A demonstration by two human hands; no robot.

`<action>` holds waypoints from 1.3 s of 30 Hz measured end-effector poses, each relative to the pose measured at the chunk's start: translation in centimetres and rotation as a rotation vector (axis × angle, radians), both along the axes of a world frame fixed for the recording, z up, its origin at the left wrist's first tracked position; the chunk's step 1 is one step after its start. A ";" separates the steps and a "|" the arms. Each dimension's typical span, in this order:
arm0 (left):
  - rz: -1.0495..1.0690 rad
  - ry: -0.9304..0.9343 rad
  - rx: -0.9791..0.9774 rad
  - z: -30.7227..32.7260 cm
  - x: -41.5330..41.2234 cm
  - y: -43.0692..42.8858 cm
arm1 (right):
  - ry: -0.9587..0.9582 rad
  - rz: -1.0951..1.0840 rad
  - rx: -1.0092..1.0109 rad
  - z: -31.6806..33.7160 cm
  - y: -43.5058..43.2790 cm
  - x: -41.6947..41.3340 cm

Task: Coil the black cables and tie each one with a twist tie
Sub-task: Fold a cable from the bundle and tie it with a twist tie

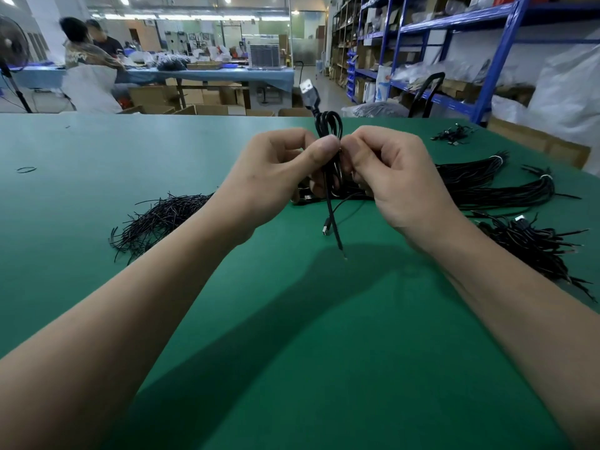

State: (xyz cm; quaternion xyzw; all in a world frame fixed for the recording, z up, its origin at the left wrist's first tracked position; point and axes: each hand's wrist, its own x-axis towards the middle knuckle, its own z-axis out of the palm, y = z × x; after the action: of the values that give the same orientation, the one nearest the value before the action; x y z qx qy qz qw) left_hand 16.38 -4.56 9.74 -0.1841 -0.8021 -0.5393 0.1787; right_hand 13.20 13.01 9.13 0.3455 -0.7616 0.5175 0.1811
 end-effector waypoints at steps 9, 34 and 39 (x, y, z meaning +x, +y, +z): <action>-0.119 -0.264 0.314 -0.3 0.0 0.9 | 0.208 -0.173 0.087 0.3 0.8 -0.2; -0.043 -0.302 0.073 -0.6 -0.5 -0.3 | 0.147 -0.175 0.190 -0.2 0.4 0.1; -0.134 -0.367 0.209 -0.4 -0.5 0.0 | 0.181 -0.198 0.204 0.0 0.7 -0.2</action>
State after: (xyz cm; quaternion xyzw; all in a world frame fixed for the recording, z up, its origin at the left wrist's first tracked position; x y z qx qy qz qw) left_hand 15.91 -4.59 9.31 -0.1162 -0.7469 -0.6546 0.0118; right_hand 13.00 13.74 9.12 0.3307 -0.8211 0.3837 0.2632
